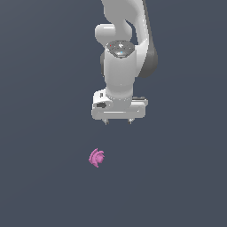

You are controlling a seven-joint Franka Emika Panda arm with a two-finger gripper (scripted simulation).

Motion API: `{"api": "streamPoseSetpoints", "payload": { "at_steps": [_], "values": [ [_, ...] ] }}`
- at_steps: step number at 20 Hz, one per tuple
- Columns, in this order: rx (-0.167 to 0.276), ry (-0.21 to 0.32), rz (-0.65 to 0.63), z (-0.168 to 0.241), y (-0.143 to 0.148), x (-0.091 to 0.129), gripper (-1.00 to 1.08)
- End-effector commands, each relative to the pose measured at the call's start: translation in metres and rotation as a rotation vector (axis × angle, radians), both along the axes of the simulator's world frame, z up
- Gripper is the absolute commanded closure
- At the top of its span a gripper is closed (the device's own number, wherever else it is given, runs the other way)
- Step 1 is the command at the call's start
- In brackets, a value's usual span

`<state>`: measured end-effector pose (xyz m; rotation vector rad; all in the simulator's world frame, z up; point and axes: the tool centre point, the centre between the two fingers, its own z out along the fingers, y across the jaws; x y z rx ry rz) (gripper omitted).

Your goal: Pick up the object and move it to a goal position.

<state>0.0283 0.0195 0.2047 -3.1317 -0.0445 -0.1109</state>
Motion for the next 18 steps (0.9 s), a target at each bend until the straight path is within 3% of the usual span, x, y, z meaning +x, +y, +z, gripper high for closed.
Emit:
{"api": "streamPoseSetpoints", "payload": {
  "at_steps": [1,18],
  "values": [
    [0.002,0.004,-0.027,-0.005,-0.005,0.006,-0.92],
    [0.015,0.052,-0.370,-0.075,-0.071,0.074,-0.92]
  ]
}}
